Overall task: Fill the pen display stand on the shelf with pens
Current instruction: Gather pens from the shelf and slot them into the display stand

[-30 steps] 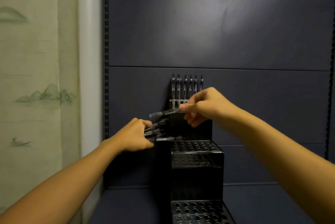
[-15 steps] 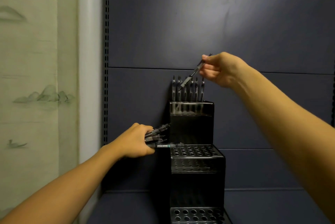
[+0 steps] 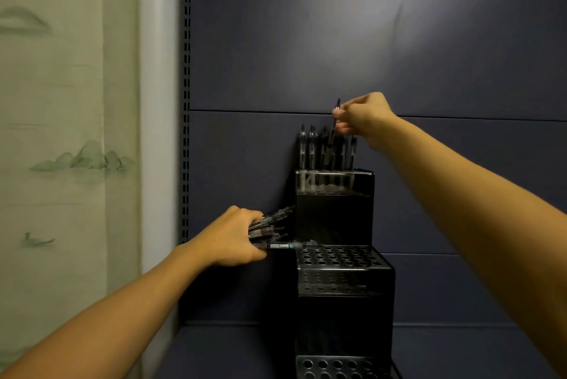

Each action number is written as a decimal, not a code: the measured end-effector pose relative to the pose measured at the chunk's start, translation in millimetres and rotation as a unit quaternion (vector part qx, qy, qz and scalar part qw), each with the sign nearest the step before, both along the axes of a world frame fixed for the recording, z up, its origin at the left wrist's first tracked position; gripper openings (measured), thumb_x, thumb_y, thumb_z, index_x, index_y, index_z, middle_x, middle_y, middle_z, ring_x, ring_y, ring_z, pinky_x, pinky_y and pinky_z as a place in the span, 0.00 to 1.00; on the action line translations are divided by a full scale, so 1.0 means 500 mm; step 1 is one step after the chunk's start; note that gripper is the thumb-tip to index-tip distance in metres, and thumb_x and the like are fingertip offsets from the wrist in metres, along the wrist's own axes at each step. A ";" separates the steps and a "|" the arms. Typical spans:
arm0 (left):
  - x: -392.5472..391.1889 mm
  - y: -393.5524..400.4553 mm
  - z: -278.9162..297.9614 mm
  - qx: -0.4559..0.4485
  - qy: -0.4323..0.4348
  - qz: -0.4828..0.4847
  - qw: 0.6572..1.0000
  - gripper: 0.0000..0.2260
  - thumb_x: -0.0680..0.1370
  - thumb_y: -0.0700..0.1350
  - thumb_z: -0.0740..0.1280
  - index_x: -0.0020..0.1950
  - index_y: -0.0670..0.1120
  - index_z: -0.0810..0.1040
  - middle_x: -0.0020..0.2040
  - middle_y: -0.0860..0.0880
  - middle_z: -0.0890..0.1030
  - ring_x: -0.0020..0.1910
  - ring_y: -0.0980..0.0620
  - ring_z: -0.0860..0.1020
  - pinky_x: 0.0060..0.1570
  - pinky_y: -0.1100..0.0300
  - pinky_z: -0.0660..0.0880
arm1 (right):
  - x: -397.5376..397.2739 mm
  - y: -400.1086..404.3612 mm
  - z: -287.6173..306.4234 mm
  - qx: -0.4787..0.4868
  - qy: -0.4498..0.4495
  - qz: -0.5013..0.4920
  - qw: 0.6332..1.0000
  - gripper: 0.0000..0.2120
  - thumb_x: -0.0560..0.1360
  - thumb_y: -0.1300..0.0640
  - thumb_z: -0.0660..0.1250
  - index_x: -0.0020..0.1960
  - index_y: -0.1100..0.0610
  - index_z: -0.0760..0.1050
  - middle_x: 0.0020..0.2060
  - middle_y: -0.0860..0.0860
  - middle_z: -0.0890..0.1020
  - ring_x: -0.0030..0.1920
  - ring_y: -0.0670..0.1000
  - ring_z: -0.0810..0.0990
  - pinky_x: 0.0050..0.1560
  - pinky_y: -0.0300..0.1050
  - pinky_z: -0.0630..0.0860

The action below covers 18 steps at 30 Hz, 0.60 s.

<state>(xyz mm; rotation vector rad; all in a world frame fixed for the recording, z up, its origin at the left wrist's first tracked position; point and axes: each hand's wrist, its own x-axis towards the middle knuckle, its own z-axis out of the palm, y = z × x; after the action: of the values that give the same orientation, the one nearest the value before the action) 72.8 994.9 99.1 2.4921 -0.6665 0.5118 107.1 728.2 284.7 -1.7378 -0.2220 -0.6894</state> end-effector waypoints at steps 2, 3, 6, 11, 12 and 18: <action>-0.001 0.002 0.001 0.001 -0.003 0.004 1.000 0.08 0.64 0.46 0.73 0.39 0.49 0.76 0.36 0.48 0.80 0.32 0.52 0.77 0.34 0.47 0.77 | 0.003 -0.002 -0.011 -0.026 0.000 -0.002 1.000 0.10 0.77 0.63 0.73 0.55 0.66 0.79 0.46 0.59 0.83 0.37 0.52 0.83 0.40 0.42 0.83; -0.001 0.002 0.000 0.001 -0.006 0.003 1.000 0.08 0.64 0.46 0.73 0.38 0.49 0.76 0.36 0.48 0.80 0.33 0.51 0.77 0.34 0.46 0.77 | 0.002 -0.003 -0.017 -0.037 0.001 0.005 0.999 0.10 0.77 0.63 0.72 0.56 0.66 0.79 0.47 0.60 0.83 0.39 0.53 0.84 0.41 0.43 0.84; 0.001 0.002 -0.001 0.000 -0.012 0.002 1.000 0.08 0.64 0.46 0.72 0.38 0.48 0.76 0.34 0.47 0.80 0.33 0.44 0.79 0.33 0.43 0.76 | -0.005 -0.001 -0.038 -0.088 0.008 0.017 0.996 0.11 0.77 0.62 0.72 0.57 0.67 0.79 0.47 0.60 0.84 0.44 0.56 0.86 0.46 0.46 0.84; -0.002 -0.001 0.001 -0.009 -0.007 0.009 1.000 0.07 0.64 0.47 0.72 0.38 0.49 0.76 0.35 0.48 0.80 0.31 0.52 0.76 0.31 0.50 0.75 | -0.013 0.009 -0.059 -0.147 -0.006 0.004 0.989 0.09 0.79 0.61 0.70 0.56 0.65 0.79 0.42 0.57 0.84 0.41 0.52 0.85 0.39 0.41 0.82; -0.003 -0.001 0.001 -0.010 -0.005 0.011 1.000 0.07 0.64 0.47 0.72 0.38 0.50 0.76 0.36 0.48 0.79 0.31 0.54 0.75 0.31 0.52 0.74 | -0.014 0.010 -0.060 -0.154 -0.009 -0.004 0.988 0.09 0.79 0.60 0.70 0.55 0.65 0.79 0.41 0.57 0.84 0.40 0.52 0.85 0.37 0.40 0.81; -0.011 -0.008 0.003 -0.022 0.008 0.007 1.000 0.07 0.64 0.46 0.73 0.38 0.51 0.76 0.38 0.47 0.79 0.31 0.51 0.77 0.31 0.48 0.76 | -0.019 0.013 -0.055 -0.189 -0.002 -0.033 0.981 0.11 0.79 0.59 0.70 0.56 0.66 0.79 0.43 0.59 0.85 0.42 0.54 0.86 0.46 0.47 0.85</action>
<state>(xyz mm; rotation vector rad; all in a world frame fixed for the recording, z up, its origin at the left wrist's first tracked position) 67.2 991.0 100.8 2.4597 -0.6245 0.5059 97.8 734.6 257.4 -2.1136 -0.3148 -0.7337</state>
